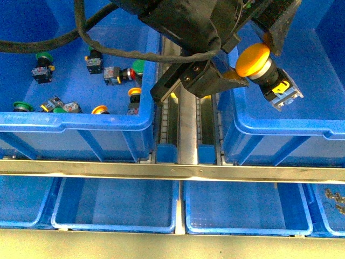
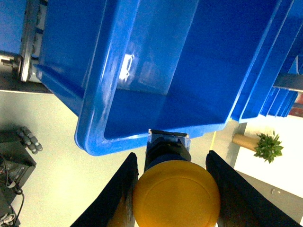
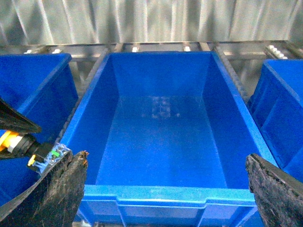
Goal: Pick red and yellow buttons and place in box
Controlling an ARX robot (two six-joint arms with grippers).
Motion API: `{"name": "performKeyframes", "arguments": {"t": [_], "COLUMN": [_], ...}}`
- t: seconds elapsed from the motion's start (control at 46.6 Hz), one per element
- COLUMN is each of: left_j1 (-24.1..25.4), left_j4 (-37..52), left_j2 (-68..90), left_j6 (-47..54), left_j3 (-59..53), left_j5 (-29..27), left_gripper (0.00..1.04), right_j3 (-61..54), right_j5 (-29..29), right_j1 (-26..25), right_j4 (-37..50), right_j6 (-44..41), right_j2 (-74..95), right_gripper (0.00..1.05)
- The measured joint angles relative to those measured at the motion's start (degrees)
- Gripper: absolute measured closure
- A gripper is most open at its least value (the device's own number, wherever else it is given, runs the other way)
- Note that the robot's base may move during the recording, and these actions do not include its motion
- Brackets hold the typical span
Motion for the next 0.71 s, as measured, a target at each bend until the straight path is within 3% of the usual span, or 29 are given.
{"name": "performKeyframes", "arguments": {"t": [0.107, 0.172, 0.236, 0.365, 0.472, 0.709], "left_j1": [-0.15, -0.13, -0.02, -0.02, 0.31, 0.61], "left_j4": [-0.11, -0.26, -0.31, -0.74, -0.81, -0.83], "left_j2": [0.52, 0.87, 1.05, 1.18, 1.25, 1.57], "left_j6": [-0.02, -0.04, -0.04, -0.02, -0.07, -0.50], "left_j3": [0.59, 1.51, 2.23, 4.39, 5.44, 6.27], "left_j5": [-0.55, -0.83, -1.09, -0.92, -1.03, -1.07], "left_gripper": [0.70, 0.70, 0.70, 0.70, 0.70, 0.70], "right_j3": [0.22, 3.58, 5.77, 6.84, 8.26, 10.73], "right_j5": [-0.61, -4.11, -5.11, -6.62, -7.98, -8.15], "right_j1": [0.00, 1.62, 4.46, 11.02, 15.85, 17.70], "right_j4": [-0.70, -9.70, -11.30, -3.39, 8.02, 23.30], "right_j6": [-0.50, -4.55, -8.02, -14.80, -21.22, -27.32], "right_j2": [0.52, 5.99, 12.87, 25.92, 38.58, 55.01], "right_gripper": [0.06, 0.06, 0.06, 0.06, 0.06, 0.06]}}
